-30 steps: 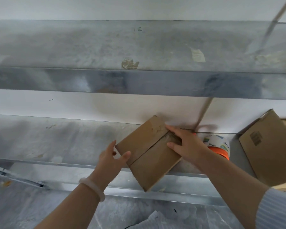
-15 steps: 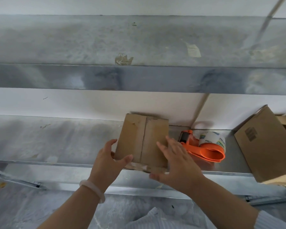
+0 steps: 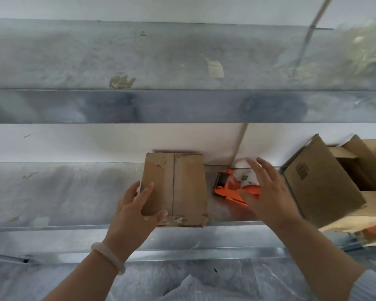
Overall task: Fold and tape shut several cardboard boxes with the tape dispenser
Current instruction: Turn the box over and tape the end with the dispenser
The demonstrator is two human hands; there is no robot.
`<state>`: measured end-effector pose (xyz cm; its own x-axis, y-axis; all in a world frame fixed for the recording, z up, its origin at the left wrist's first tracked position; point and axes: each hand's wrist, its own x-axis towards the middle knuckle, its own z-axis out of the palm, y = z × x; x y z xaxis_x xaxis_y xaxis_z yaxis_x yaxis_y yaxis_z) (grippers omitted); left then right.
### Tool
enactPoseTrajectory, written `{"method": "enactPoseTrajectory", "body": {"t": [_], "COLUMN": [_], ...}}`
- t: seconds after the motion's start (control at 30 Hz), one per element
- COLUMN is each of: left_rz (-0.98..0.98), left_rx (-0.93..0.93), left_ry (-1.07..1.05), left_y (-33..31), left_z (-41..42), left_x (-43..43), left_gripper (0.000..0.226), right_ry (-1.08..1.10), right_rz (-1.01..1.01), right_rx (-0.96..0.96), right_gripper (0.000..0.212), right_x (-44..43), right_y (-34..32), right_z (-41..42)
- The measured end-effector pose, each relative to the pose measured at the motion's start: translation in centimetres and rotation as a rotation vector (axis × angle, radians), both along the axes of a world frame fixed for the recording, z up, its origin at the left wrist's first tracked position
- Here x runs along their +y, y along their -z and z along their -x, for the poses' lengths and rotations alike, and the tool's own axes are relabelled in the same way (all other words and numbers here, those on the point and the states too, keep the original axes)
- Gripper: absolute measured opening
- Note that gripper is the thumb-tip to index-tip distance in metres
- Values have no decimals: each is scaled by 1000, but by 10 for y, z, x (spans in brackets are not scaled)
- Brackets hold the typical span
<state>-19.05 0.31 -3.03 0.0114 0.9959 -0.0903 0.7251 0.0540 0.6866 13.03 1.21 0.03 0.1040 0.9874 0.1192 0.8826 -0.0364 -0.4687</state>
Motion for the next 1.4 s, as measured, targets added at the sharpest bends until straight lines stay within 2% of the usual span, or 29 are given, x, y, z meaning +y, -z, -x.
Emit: {"method": "enactPoseTrajectory", "body": {"t": [0.1, 0.17, 0.27, 0.37, 0.47, 0.57, 0.67, 0.73, 0.8, 0.87, 0.93, 1.13, 1.2, 1.27, 1.33, 1.4], "left_rz": [-94, -195, -305, -321, -281, -73, 346, 642, 805, 837, 818, 770, 736, 717, 726, 744], "left_rx": [41, 41, 47, 54, -42, -216, -428, -638, -814, -934, -1030, -1050, -1010, -991, -985, -1003], "left_ry": [8, 43, 123, 203, 297, 373, 338, 237, 141, 39, -46, -34, -1, 28, 88, 156], "left_y": [-9, -14, -21, -25, -31, -39, -47, -50, -48, -49, -50, -54, -56, -59, -61, -64], "left_z": [-11, -21, -38, -54, -76, -106, -140, -158, -171, -180, -188, -190, -186, -180, -174, -167], "left_x": [-1, 0, 4, 8, 8, 5, 3, 0, 1, 4, 6, 7, 11, 14, 15, 15], "left_gripper": [69, 62, 52, 52, 47, 44, 36, 23, 30, 39, 46, 37, 34, 30, 28, 28], "right_ry": [112, 108, 83, 124, 135, 164, 174, 156, 79, -10, -77, -236, -273, -107, 162, 287], "right_rz": [338, 405, 375, 336, 293, 275, 196, 55, -175, -382, -494, -548, -556, -534, -296, 61], "right_rx": [-55, -14, 25, 97, 123, 182, 130, 101, 49, -20, -68, -84, -18, 129, 461, 907], "right_gripper": [109, 116, 102, 89, 72, 63, 63, 61, 61, 64, 57, 44, 47, 46, 41, 42], "right_x": [8, 13, 12, 3, -8, -18, -30, -42, -51, -57, -59, -63, -65, -65, -57, -45], "right_y": [9, 19, 31, 31, 35, 37, 36, 37, 38, 36, 31, 24, 13, -2, -20, -32], "right_z": [-42, -57, -64, -63, -58, -48, -38, -31, -29, -28, -26, -30, -32, -33, -35, -38]}}
